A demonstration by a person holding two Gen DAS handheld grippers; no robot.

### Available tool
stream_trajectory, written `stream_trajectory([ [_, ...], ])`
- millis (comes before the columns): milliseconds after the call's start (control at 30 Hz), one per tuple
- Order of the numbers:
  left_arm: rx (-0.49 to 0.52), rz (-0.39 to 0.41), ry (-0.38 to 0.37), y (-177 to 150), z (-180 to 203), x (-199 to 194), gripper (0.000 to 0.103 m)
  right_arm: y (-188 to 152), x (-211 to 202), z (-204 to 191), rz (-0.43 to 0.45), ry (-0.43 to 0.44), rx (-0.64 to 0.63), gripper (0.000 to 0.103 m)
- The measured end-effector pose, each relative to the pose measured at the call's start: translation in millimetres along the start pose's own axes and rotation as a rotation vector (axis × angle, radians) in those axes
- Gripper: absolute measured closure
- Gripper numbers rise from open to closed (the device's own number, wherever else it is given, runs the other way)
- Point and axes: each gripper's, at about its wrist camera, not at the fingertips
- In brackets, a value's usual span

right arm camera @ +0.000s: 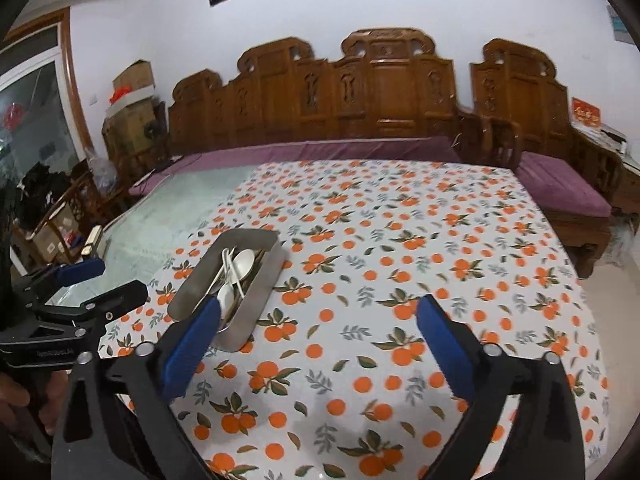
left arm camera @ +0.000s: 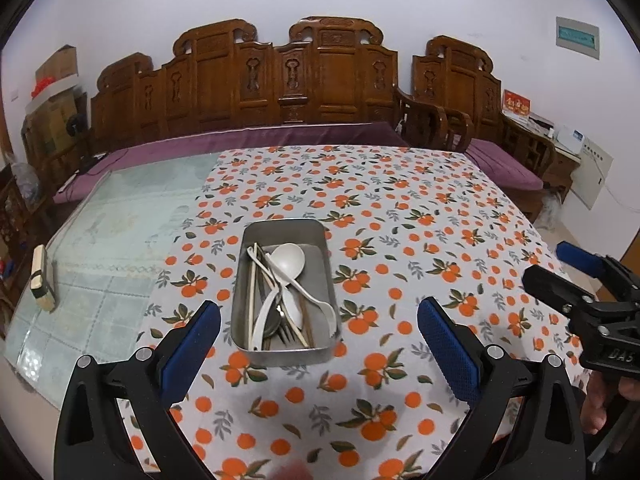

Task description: Organize utensils

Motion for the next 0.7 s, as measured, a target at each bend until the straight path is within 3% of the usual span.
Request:
stream_trajectory([
  [433,0.017,0.104,0.022,19,25,-61,0.008,6,-77,-1,0.148,-0.035,-0.006,0.003],
  [700,0.013,0.219,0.053,36,29,-117,0.008,18,-124,-17,0.249,-0.021,-0.022,0.003],
])
Point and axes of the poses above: each gripper's, at about its wrist camera, not at the fingertips, and x roughly the way its jaws point, z to its right, y to its top, and after that the axes turned 13 degrees about x, right-handed
